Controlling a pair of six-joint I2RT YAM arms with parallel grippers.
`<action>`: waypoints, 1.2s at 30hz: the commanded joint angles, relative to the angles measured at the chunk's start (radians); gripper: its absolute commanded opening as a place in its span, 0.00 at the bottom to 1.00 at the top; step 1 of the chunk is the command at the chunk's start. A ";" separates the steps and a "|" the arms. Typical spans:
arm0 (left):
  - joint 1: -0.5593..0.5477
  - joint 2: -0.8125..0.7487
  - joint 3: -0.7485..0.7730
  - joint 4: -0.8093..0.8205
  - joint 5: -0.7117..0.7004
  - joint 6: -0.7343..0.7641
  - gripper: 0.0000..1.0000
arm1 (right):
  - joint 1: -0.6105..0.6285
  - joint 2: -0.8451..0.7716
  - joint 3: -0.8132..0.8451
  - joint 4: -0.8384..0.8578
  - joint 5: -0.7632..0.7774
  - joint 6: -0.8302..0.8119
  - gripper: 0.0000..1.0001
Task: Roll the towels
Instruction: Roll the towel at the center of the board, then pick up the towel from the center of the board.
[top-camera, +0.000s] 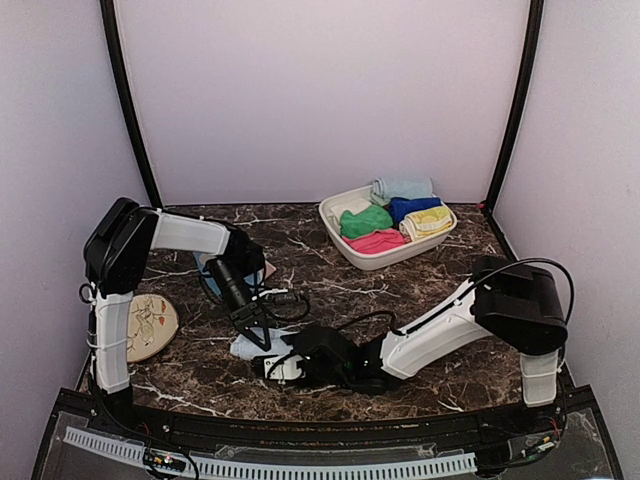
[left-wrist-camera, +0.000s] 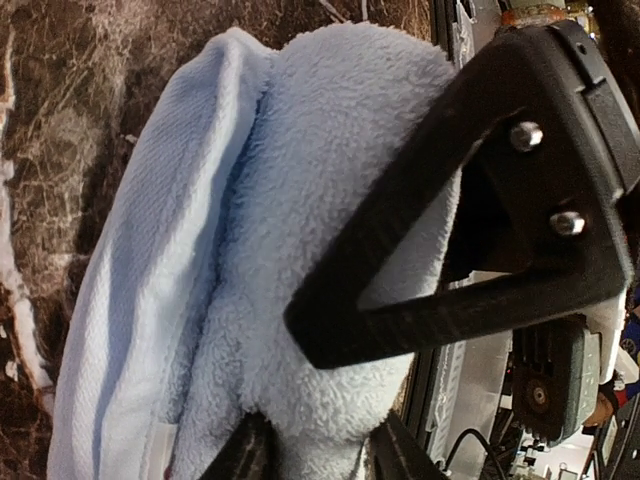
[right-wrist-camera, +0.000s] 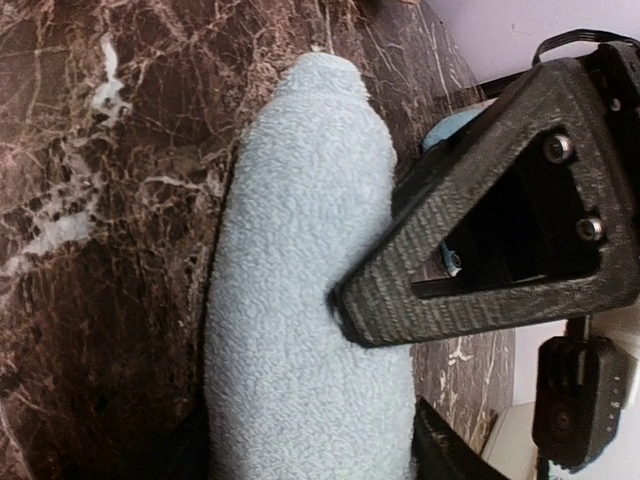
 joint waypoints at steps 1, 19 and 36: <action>0.032 -0.025 -0.081 0.174 -0.186 0.009 0.41 | -0.041 0.029 0.031 -0.227 -0.088 0.196 0.51; 0.185 -0.604 -0.397 0.402 -0.161 0.080 0.81 | -0.254 0.124 0.175 -0.526 -0.818 0.745 0.24; 0.087 -0.691 -0.467 0.542 -0.299 0.039 0.76 | -0.396 0.162 0.273 -0.393 -1.136 1.188 0.00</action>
